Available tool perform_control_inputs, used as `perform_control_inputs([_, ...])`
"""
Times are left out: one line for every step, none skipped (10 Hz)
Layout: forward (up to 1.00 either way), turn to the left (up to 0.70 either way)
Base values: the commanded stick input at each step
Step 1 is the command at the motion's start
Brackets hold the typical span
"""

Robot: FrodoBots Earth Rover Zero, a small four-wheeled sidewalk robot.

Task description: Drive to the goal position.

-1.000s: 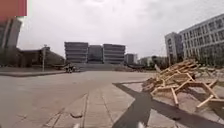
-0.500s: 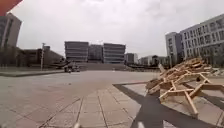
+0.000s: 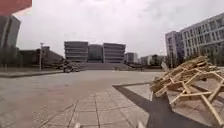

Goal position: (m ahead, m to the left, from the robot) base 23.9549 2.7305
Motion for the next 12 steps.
perform_control_inputs([0.78, 0.28])
perform_control_inputs([0.78, 0.3])
perform_control_inputs([0.78, 0.19])
perform_control_inputs([0.78, 0.0])
perform_control_inputs([0.78, 0.0])
perform_control_inputs([0.78, 0.0])
perform_control_inputs([0.78, 0.0])
perform_control_inputs([0.78, 0.0])
perform_control_inputs([0.78, 0.0])
perform_control_inputs([0.78, 0.0])
perform_control_inputs([0.78, 0.0])
perform_control_inputs([0.78, 0.0])
